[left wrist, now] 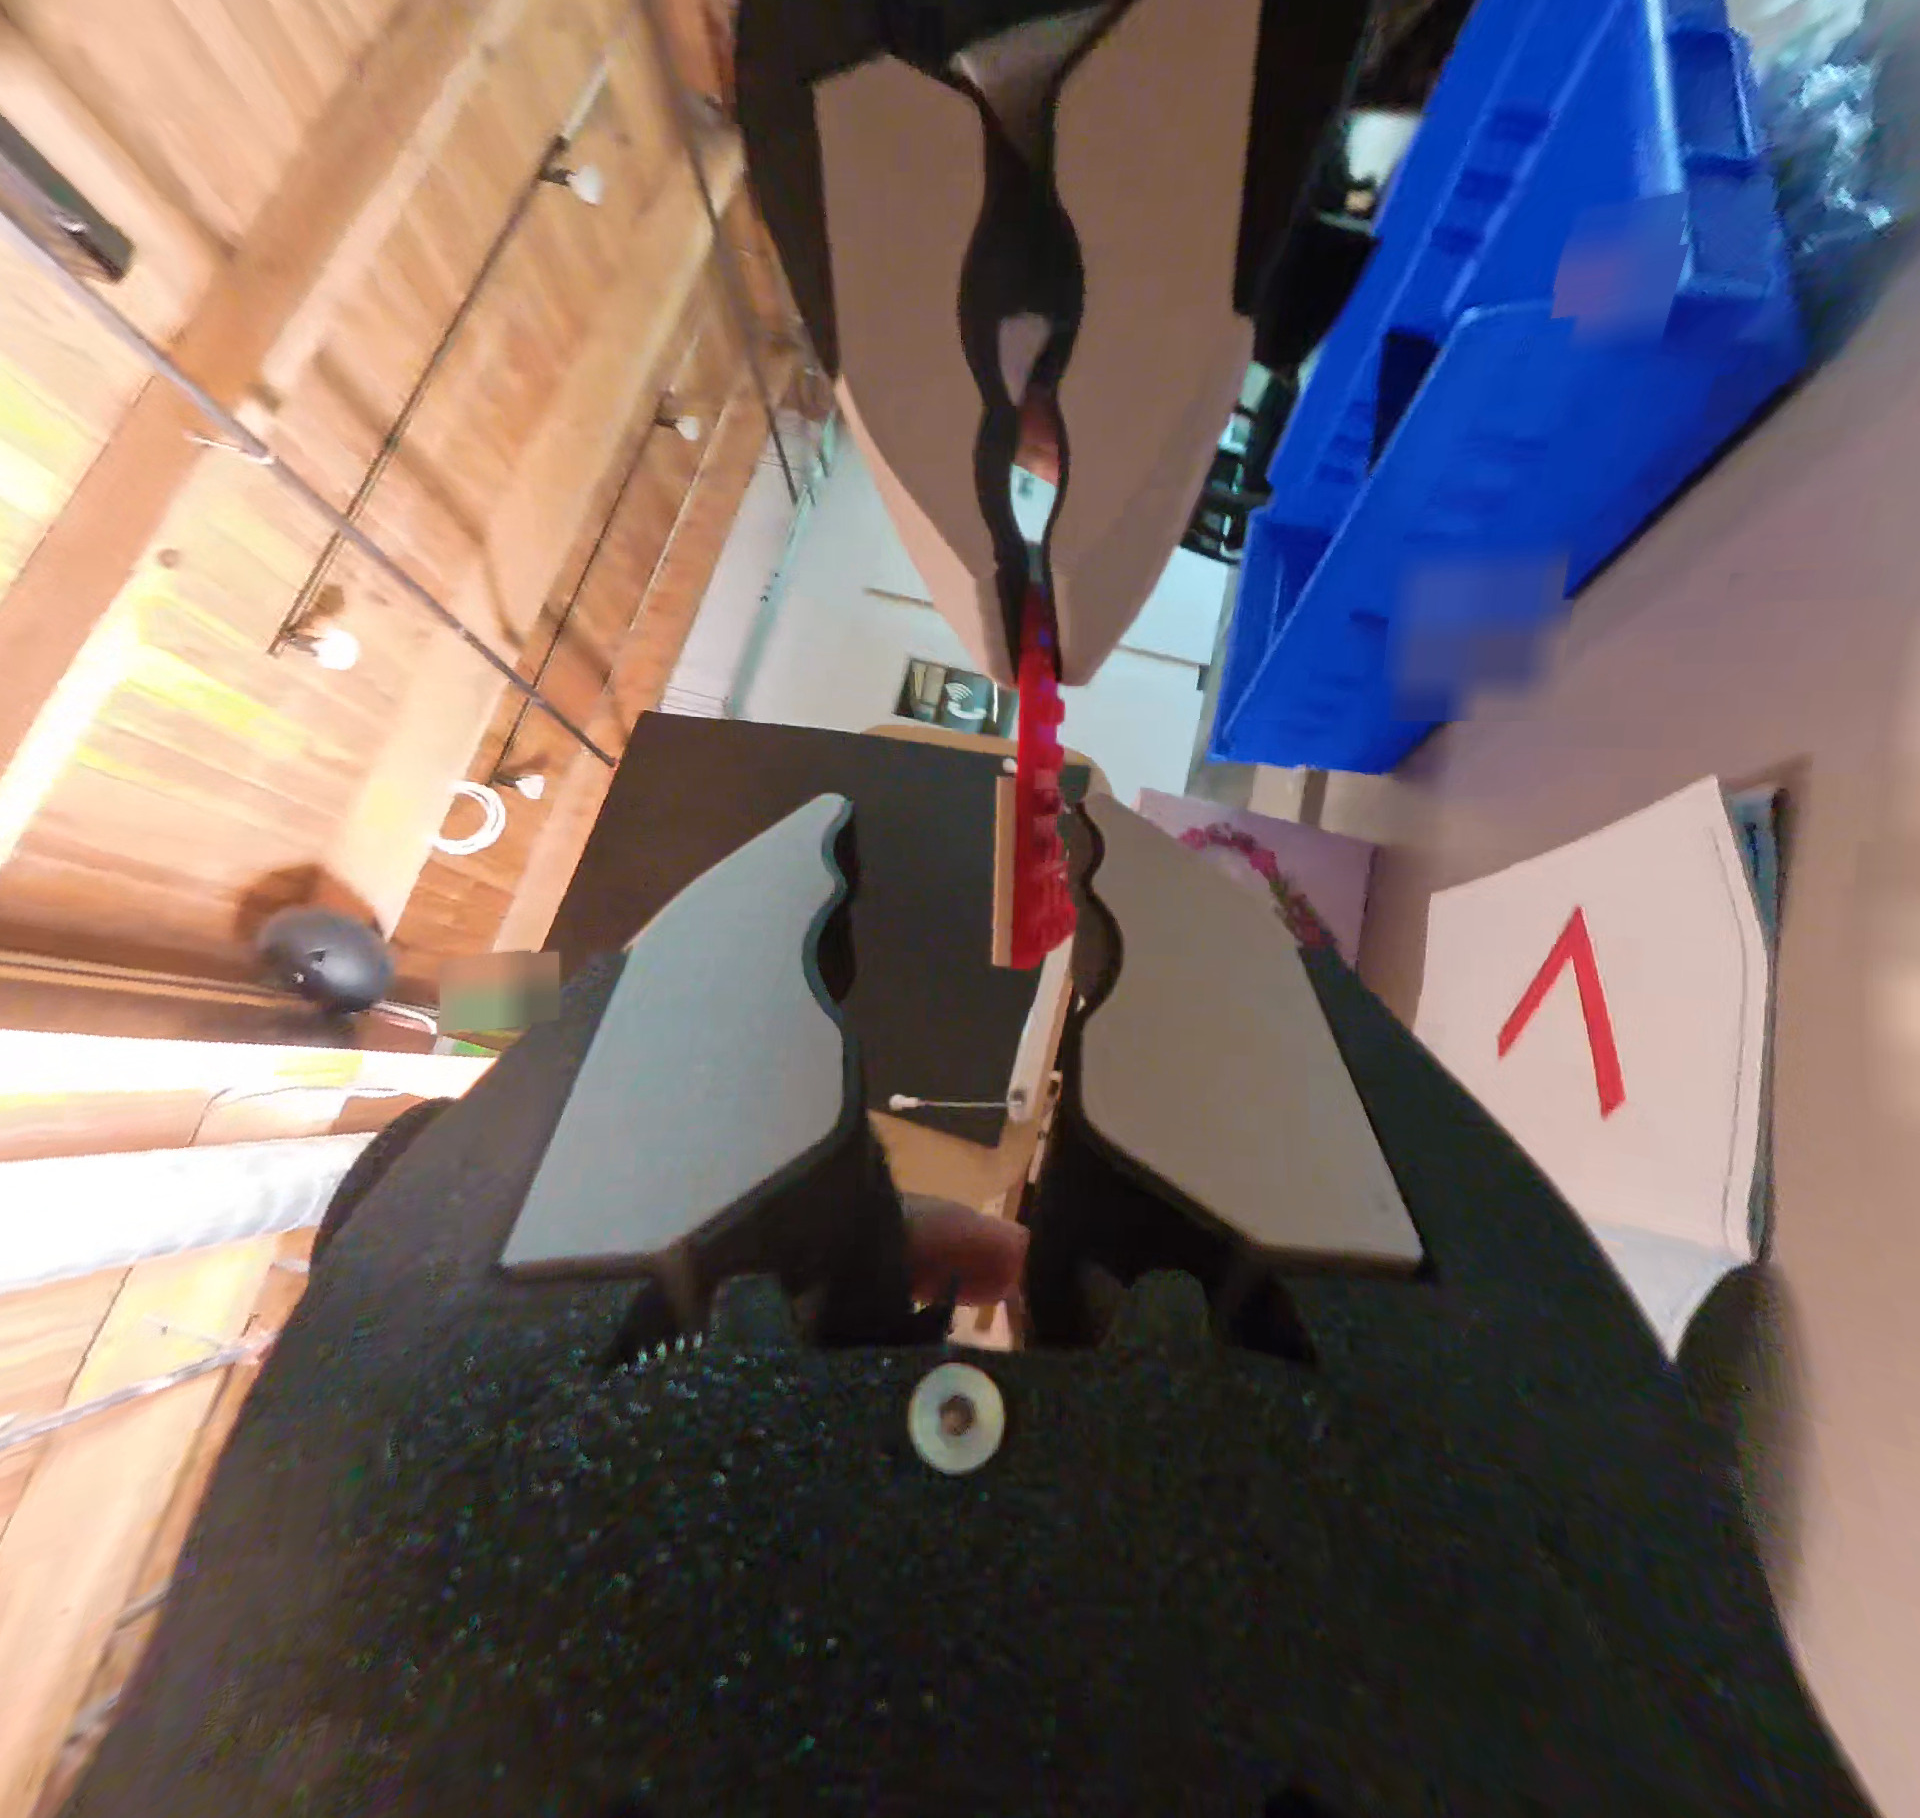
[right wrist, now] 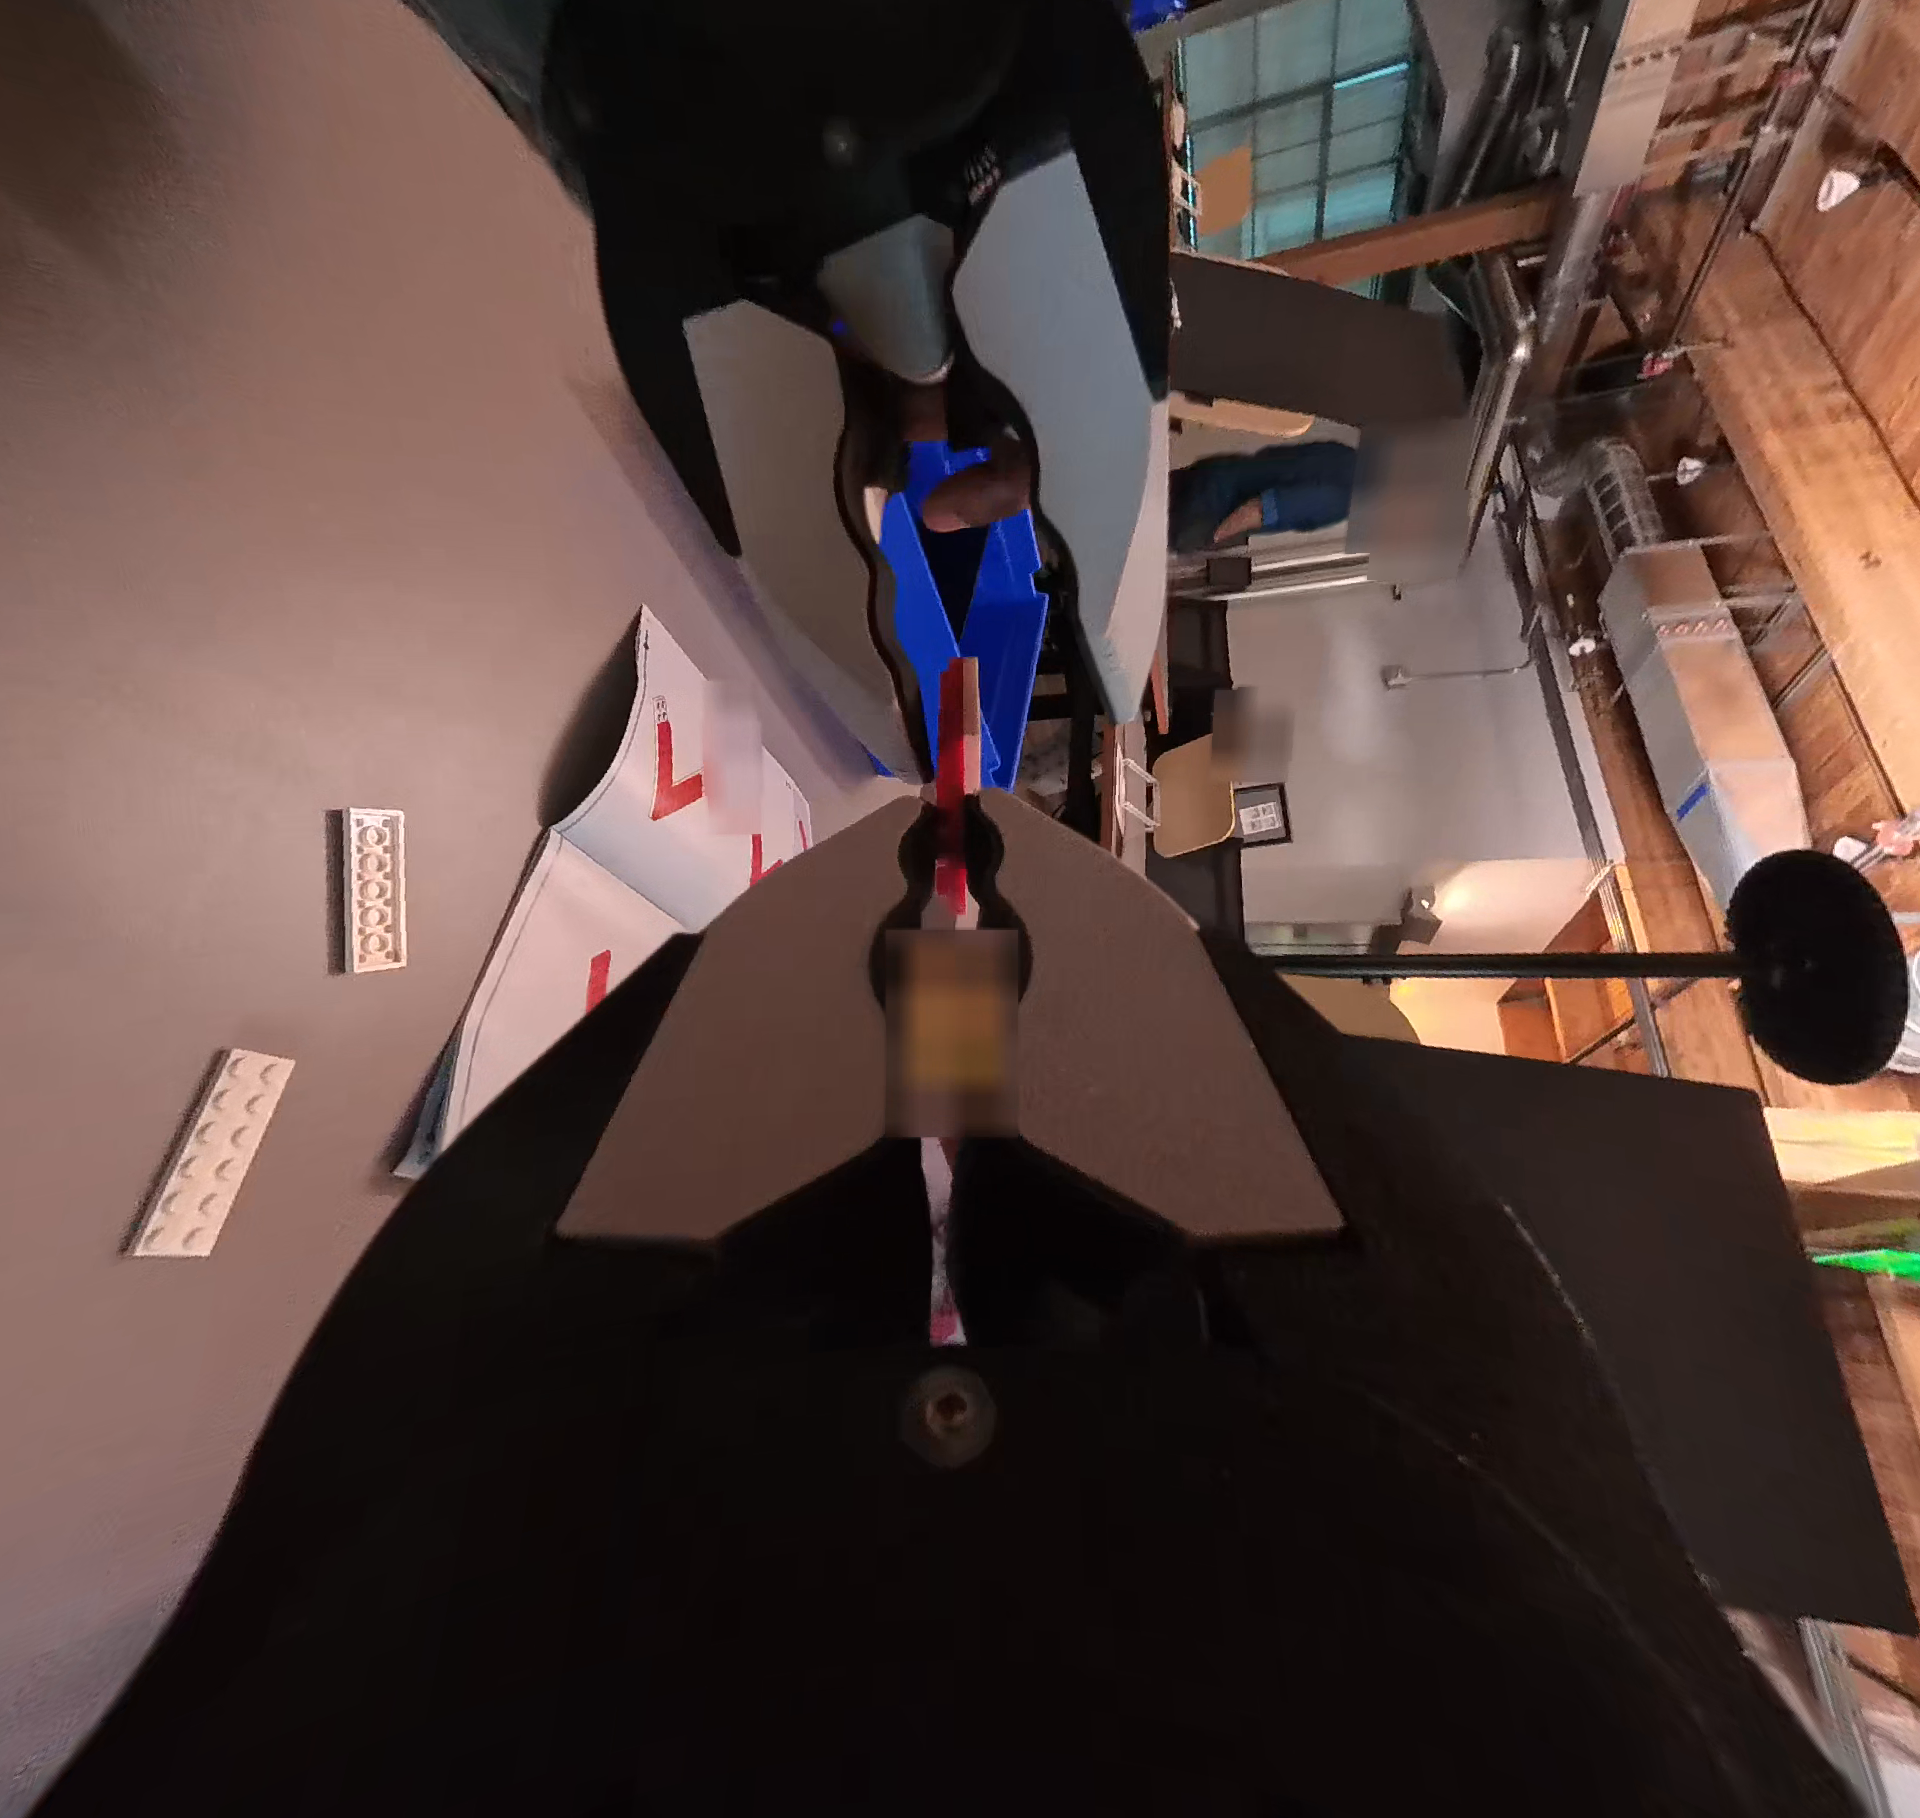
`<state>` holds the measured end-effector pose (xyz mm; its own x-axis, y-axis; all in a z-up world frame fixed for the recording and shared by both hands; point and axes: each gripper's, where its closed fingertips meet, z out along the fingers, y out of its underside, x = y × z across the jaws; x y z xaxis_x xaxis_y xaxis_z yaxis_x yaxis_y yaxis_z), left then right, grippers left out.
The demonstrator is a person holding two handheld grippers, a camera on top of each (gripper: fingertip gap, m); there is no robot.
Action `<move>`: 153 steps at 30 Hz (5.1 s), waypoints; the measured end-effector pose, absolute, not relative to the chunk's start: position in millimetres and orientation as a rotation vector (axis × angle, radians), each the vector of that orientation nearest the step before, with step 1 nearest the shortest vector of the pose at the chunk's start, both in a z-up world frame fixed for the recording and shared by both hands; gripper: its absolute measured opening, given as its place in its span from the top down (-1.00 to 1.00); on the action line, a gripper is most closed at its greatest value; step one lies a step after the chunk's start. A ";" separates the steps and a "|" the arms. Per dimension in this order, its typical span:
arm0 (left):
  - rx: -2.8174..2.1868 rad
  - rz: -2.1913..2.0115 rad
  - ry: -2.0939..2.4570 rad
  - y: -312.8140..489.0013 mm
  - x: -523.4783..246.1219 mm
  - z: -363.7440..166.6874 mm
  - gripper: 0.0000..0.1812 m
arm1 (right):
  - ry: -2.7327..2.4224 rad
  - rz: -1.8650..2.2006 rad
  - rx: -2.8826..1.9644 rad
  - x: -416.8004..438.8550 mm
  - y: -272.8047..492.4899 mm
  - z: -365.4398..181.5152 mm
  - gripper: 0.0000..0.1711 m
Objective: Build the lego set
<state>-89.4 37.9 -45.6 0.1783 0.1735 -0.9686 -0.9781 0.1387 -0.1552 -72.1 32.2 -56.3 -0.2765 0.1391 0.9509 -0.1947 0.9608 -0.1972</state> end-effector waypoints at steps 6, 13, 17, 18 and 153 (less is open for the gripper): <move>-1.035 1.188 1.117 41.0 -85.6 -53.8 0.87 | -1.815 0.367 0.075 -68.5 27.2 -54.8 0.94; -1.096 1.320 1.102 30.9 -119.7 -62.4 0.92 | -1.969 0.888 -0.417 -62.4 45.4 -97.3 0.67; -1.160 1.313 1.138 22.3 -129.2 -84.7 0.92 | -2.366 0.948 -0.635 -65.9 54.2 -192.5 0.53; -1.160 1.320 1.145 21.1 -128.3 -88.6 0.92 | -2.434 0.908 -0.668 -71.6 58.9 -208.2 0.52; -1.216 1.056 0.727 33.1 -116.4 -77.5 0.92 | -2.175 0.307 0.131 -90.4 29.8 -60.9 0.53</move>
<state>-116.4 33.1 -77.5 0.3707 0.2481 -0.8950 -0.9246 0.0073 -0.3810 -90.4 29.8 -60.9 -0.5834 0.0193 0.8120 -0.2065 0.9633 -0.1713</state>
